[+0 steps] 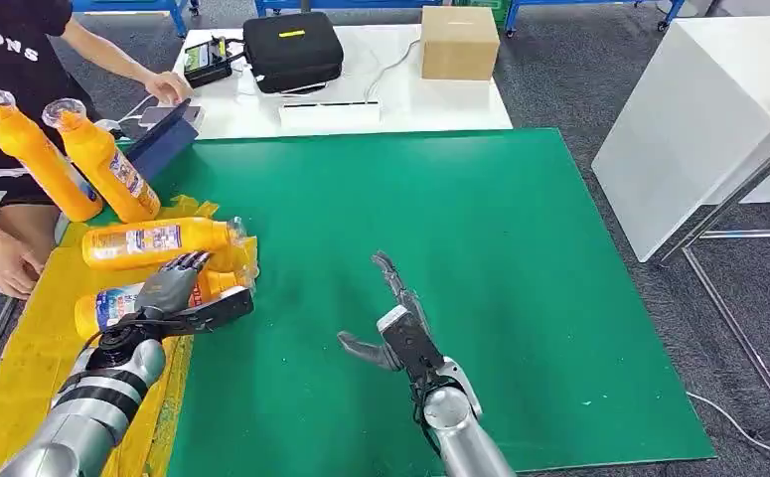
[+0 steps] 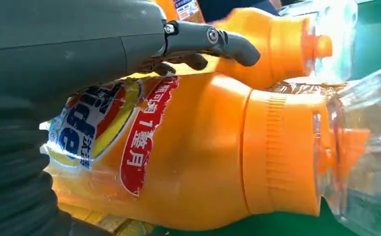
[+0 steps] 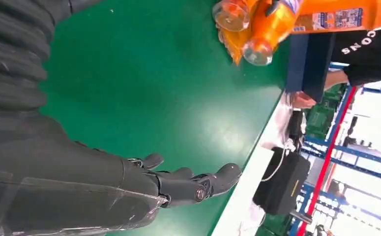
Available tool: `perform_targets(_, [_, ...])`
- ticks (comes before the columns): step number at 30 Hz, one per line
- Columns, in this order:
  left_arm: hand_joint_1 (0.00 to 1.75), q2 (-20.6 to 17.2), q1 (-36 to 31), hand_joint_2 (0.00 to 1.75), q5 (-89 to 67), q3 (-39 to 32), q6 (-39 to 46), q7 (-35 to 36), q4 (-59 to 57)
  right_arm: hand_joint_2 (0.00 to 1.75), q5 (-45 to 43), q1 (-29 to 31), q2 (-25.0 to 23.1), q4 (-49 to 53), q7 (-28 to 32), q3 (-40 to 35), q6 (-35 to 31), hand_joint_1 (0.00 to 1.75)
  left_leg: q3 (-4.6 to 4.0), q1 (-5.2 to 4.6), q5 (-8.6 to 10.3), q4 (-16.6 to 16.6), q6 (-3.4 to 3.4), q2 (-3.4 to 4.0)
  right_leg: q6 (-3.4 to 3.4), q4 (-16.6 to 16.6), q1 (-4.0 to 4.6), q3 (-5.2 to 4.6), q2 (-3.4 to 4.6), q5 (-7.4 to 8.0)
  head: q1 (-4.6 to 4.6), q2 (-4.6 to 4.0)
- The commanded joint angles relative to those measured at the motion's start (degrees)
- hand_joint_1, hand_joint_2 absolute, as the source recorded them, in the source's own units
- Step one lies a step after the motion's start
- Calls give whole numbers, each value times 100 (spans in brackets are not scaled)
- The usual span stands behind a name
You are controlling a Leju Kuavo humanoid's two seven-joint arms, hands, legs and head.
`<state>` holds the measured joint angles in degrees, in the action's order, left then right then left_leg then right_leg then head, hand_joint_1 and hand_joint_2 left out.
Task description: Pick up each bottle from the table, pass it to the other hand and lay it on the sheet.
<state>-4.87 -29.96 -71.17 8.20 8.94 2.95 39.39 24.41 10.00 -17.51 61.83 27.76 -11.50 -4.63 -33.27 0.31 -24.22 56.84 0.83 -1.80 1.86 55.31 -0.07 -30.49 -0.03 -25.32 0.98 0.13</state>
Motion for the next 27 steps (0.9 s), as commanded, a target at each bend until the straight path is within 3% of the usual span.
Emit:
perform_targets(1, [0,118,133,175,40,-292,-19,-39,-301,175,-23,235,97,-445,1,-79,-25,0,11,-2,-1,-10,-1,25,1,-9,-1,6,14,3,0,0])
perform_targets(2, [0,116,162,175,54,-300,-30,-57,-259,175,-24,226,100,-444,1,-81,-26,0,12,-1,-2,-9,-1,23,0,-9,0,8,13,2,0,0])
perform_targets(3, [0,122,202,0,88,-315,-25,-96,-204,175,-21,217,102,-444,2,-82,-38,0,12,-2,-3,-7,-1,21,0,-7,-1,8,12,1,0,0])
perform_targets(11, [0,196,466,0,345,-349,33,-325,426,175,-1,167,124,-425,3,-54,-77,0,12,1,-7,-8,-1,34,2,-13,2,8,14,0,0,0])
perform_targets(14, [0,165,792,0,1079,-344,-317,-869,1139,175,3,132,165,-419,5,-51,-120,0,2,-1,-4,-5,0,21,2,-6,-1,-3,9,0,0,0])
perform_targets(21, [0,-454,2030,0,2649,-219,-1023,-1429,3535,175,-95,11,233,-320,134,6,-197,0,0,2,-13,-5,-1,46,1,-11,3,-9,32,1,0,0])
perform_targets(27, [0,-859,2902,0,3642,-967,-1245,-1814,4817,175,-180,-160,289,161,192,6,-20,0,-19,5,-25,2,-6,85,-3,-2,7,-38,59,-6,0,0])
